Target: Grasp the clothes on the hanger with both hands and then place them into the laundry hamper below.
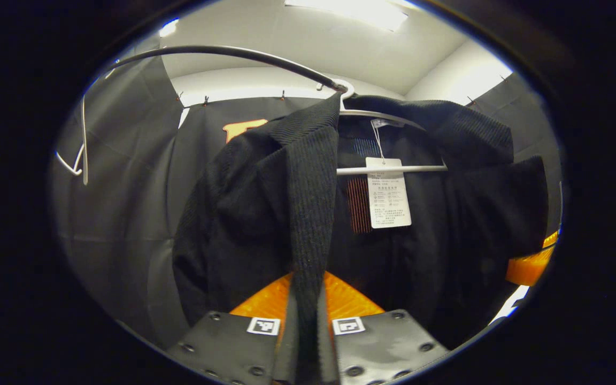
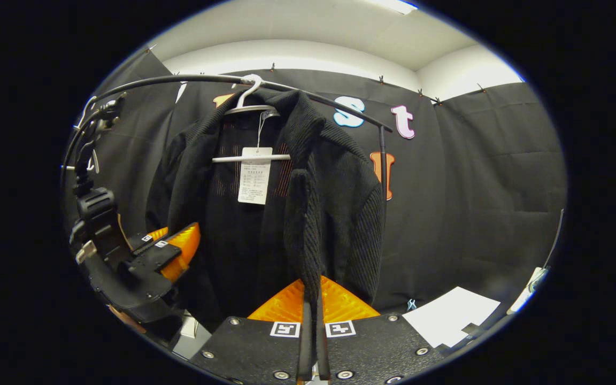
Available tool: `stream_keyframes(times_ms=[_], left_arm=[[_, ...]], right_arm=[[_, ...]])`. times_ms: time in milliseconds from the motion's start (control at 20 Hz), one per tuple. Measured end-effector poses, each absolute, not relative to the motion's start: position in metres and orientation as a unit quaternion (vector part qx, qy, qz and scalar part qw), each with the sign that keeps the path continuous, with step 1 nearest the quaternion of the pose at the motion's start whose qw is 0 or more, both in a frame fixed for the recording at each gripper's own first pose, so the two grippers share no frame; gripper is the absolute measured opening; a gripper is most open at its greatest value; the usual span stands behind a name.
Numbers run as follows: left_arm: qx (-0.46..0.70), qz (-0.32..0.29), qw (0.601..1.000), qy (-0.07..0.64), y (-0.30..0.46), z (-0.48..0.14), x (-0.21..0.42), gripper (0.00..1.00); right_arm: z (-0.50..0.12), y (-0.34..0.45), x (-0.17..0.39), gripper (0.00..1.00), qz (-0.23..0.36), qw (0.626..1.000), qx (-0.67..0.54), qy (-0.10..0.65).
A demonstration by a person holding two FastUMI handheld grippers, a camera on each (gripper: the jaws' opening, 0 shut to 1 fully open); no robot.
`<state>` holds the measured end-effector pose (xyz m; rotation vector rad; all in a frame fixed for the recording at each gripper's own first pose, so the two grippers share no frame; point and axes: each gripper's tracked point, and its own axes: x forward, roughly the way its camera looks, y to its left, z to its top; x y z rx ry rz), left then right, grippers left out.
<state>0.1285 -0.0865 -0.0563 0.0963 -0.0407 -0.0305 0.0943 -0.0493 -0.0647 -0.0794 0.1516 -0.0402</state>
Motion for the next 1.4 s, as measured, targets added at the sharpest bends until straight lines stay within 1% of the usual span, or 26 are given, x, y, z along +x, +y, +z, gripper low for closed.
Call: stream_keyframes(times_ms=[50,100,150,200,250,300,350,450,500,550,650,700,800,850,900,950,1100,1150,1200,1400], left_arm=[[0.046,-0.022,0.998,-0.022,-0.086,-0.053,0.123,0.14],[0.048,-0.023,0.998,-0.026,-0.084,-0.048,0.118,0.18],[0.058,-0.007,0.998,-0.033,-0.072,-0.036,0.112,0.07],[0.068,0.002,0.997,-0.042,-0.066,-0.029,0.105,0.1],[0.081,0.008,0.995,-0.049,-0.059,-0.02,0.1,0.11],[0.094,0.02,0.994,-0.057,-0.052,-0.01,0.097,0.07],[0.107,0.038,0.991,-0.066,-0.041,0.004,0.094,0.1],[0.129,0.078,0.984,-0.093,-0.012,0.037,0.09,0.1],[0.135,0.096,0.98,-0.11,0.0,0.054,0.091,0.14],[0.139,0.11,0.977,-0.12,0.011,0.072,0.092,0.1],[0.138,0.134,0.971,-0.14,0.027,0.1,0.099,0.1],[0.138,0.145,0.968,-0.153,0.035,0.116,0.104,0.1],[0.146,0.164,0.959,-0.177,0.051,0.136,0.112,0.1],[0.151,0.17,0.956,-0.182,0.058,0.141,0.119,0.07],[0.158,0.176,0.954,-0.185,0.063,0.142,0.126,0.1],[0.164,0.184,0.95,-0.189,0.068,0.144,0.131,0.1],[0.168,0.205,0.943,-0.199,0.083,0.142,0.143,0.1],[0.166,0.209,0.943,-0.198,0.089,0.138,0.149,0.13],[0.166,0.213,0.942,-0.198,0.094,0.135,0.154,0.1],[0.166,0.216,0.942,-0.196,0.101,0.13,0.171,0.1]], right_arm=[[-0.061,-0.053,0.093,0.0,-0.029,0.997,-0.039,0.067],[-0.054,-0.061,0.091,0.03,-0.043,0.997,-0.04,0.052],[-0.045,-0.063,0.089,0.03,-0.046,0.998,-0.037,0.035],[-0.036,-0.062,0.088,0.0,-0.039,0.998,-0.031,0.024],[-0.028,-0.066,0.086,0.04,-0.039,0.999,-0.03,0.017],[-0.017,-0.077,0.084,0.03,-0.05,0.998,-0.038,0.01],[-0.003,-0.088,0.084,0.03,-0.06,0.997,-0.047,-0.002],[0.028,-0.104,0.085,0.02,-0.077,0.995,-0.063,-0.03],[0.046,-0.113,0.085,0.02,-0.086,0.993,-0.068,-0.045],[0.064,-0.122,0.085,0.02,-0.093,0.991,-0.072,-0.057],[0.098,-0.141,0.09,0.0,-0.109,0.988,-0.074,-0.081],[0.115,-0.151,0.095,0.02,-0.119,0.985,-0.077,-0.094],[0.143,-0.175,0.109,0.02,-0.14,0.98,-0.088,-0.106],[0.156,-0.185,0.118,0.02,-0.149,0.979,-0.091,-0.108],[0.166,-0.195,0.128,0.0,-0.155,0.978,-0.09,-0.11],[0.173,-0.203,0.137,0.02,-0.157,0.978,-0.085,-0.112],[0.179,-0.223,0.164,0.02,-0.163,0.978,-0.079,-0.107],[0.177,-0.228,0.175,0.02,-0.165,0.977,-0.08,-0.104],[0.172,-0.232,0.187,0.02,-0.166,0.978,-0.08,-0.099],[0.132,-0.233,0.232,0.02,-0.155,0.983,-0.072,-0.059]])
